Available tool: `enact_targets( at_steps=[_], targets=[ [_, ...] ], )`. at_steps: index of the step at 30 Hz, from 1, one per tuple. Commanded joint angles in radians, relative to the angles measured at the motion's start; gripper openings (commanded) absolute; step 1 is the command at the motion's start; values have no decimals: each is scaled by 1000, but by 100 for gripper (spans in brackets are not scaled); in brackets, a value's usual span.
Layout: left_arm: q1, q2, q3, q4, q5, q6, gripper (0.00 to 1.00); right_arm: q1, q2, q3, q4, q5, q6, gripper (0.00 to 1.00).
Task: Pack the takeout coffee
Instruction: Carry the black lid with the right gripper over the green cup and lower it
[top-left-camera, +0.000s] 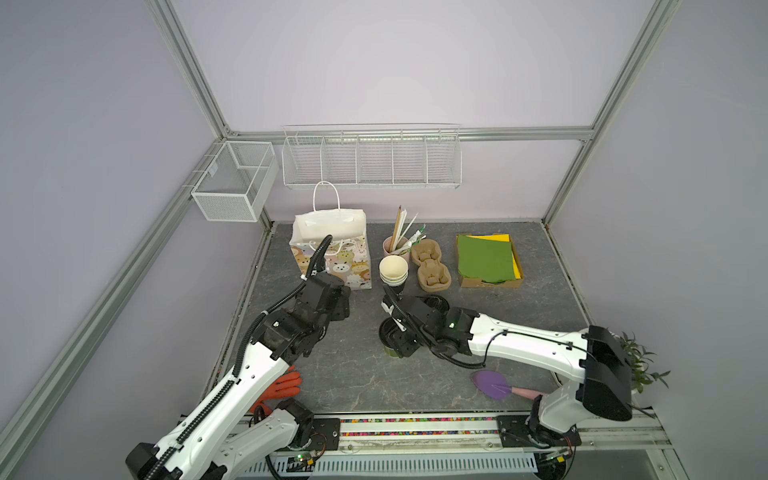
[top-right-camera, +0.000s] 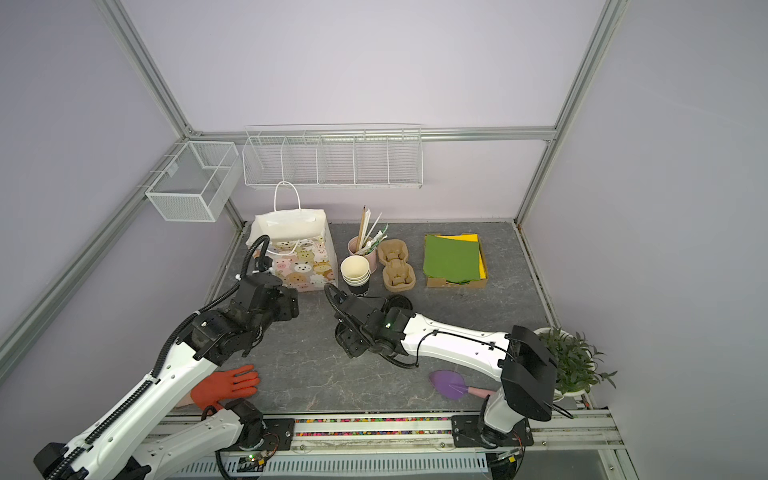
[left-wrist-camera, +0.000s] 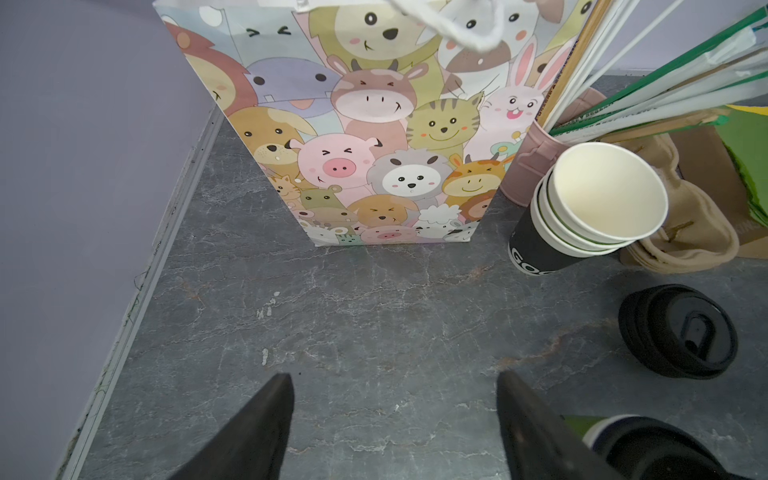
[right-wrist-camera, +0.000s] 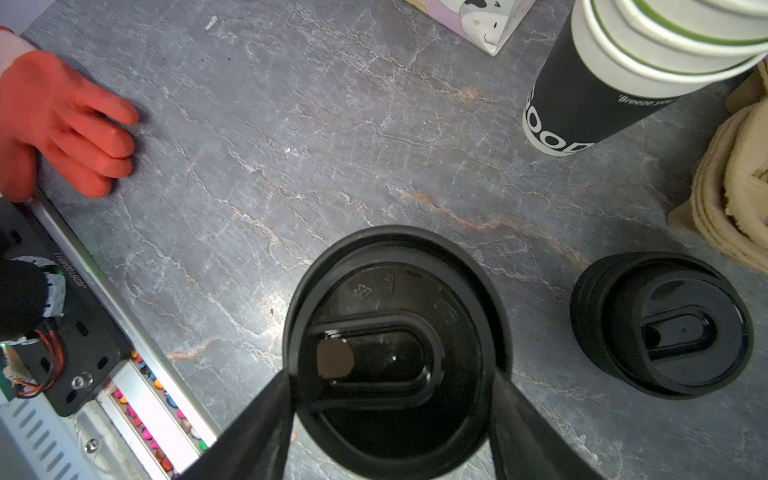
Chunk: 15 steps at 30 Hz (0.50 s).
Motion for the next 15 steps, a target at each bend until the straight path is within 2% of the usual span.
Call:
enact_targets(
  at_steps=[1,15],
  targets=[
    [6,-2,-9,-3,-1,10,77,9,5,25,2,26,-3,70],
    [7,2,-10,-6,3,10,78,16,22,23,-15,43,10,70]
  ],
)
